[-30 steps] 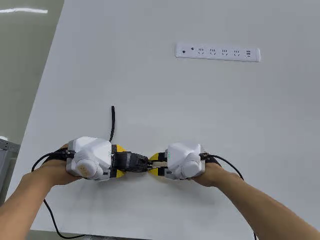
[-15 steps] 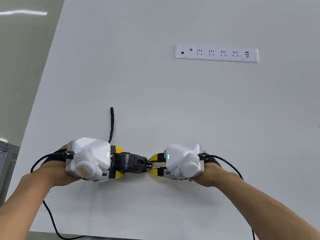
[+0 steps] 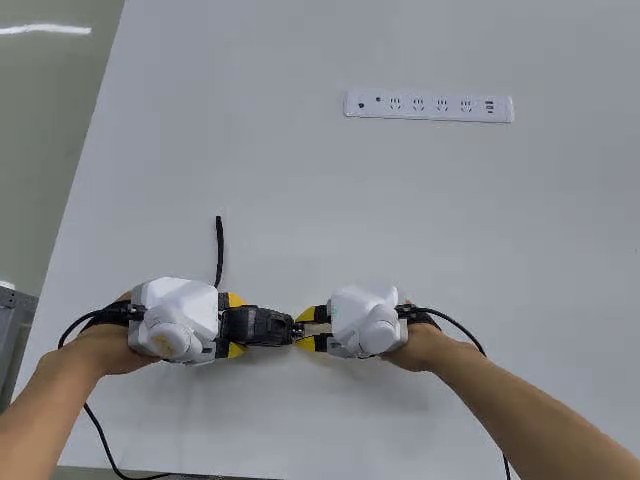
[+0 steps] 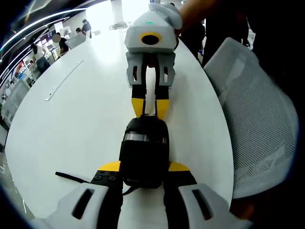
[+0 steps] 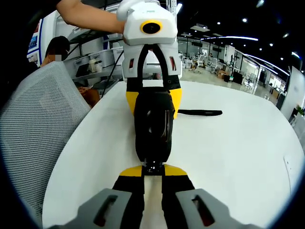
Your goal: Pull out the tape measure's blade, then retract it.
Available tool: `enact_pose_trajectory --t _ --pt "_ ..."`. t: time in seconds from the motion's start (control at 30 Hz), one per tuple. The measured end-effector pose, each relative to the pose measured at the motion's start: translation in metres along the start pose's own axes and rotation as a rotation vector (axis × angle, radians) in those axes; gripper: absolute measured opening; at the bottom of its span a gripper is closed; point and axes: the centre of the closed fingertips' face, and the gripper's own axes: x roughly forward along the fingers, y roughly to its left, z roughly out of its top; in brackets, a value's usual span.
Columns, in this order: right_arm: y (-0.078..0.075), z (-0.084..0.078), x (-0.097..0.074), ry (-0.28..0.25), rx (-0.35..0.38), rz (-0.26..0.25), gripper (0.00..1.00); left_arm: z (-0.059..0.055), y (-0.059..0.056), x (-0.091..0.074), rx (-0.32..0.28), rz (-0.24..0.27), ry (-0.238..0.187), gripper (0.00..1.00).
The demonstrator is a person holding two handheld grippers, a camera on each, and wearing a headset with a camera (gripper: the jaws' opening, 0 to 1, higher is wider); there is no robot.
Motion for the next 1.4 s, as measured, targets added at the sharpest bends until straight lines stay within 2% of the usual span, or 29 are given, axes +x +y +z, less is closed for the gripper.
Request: enact_pose_trajectory --t 0.7,1.4 --pt "-0.003 -0.022 -0.003 0.009 0.005 -0.002 0.11 -0.004 0.001 0.002 0.000 0.000 0.003 0.29" --pt "0.000 -0.028 -0.017 0.022 0.007 -0.013 0.11 -0.005 0.001 0.003 -0.001 -0.002 0.006 0.29"
